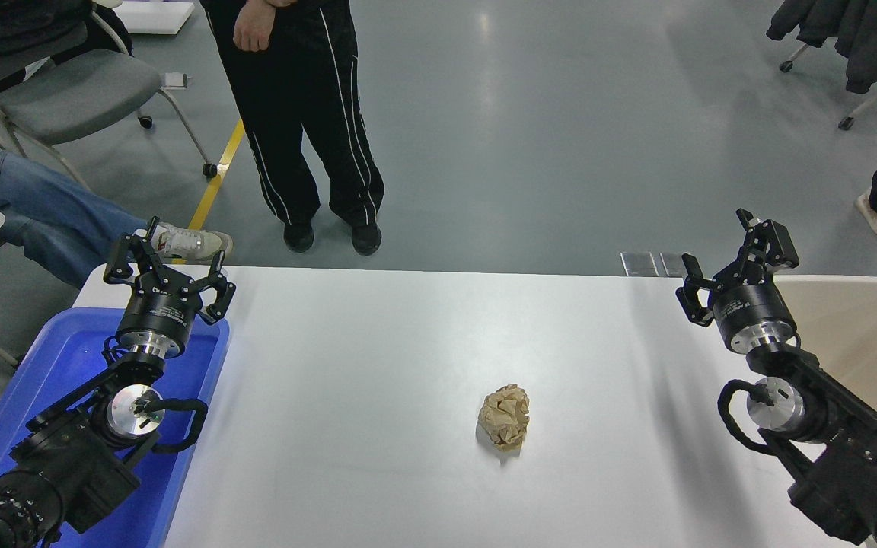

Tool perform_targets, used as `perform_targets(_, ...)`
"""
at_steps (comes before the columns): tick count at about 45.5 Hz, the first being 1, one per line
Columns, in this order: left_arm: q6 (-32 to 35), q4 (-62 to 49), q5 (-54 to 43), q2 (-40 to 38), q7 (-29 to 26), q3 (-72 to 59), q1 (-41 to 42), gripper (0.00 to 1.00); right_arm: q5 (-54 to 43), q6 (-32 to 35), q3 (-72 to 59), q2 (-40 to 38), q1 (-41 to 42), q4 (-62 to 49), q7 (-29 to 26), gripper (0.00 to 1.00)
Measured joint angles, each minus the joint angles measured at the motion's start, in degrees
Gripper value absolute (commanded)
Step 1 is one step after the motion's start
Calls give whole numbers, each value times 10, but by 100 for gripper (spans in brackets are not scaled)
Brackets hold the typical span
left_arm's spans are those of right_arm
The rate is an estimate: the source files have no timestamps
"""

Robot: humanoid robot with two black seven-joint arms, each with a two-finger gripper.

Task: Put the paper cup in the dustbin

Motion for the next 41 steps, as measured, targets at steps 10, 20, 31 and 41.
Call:
perform_targets(10, 0, 0, 0, 0, 0, 0, 0, 100, 2, 0, -1, 1, 0, -1, 1, 99)
perform_targets(20, 0, 0, 0, 0, 0, 0, 0, 100, 3, 0, -1, 1, -1, -2, 1, 99)
perform_targets(31, 0, 0, 0, 0, 0, 0, 0, 100, 4, 0, 0, 1, -6, -3, 2, 99)
perform_targets(41, 0, 0, 0, 0, 0, 0, 0, 100, 4, -1, 5, 1, -12, -3, 2, 99)
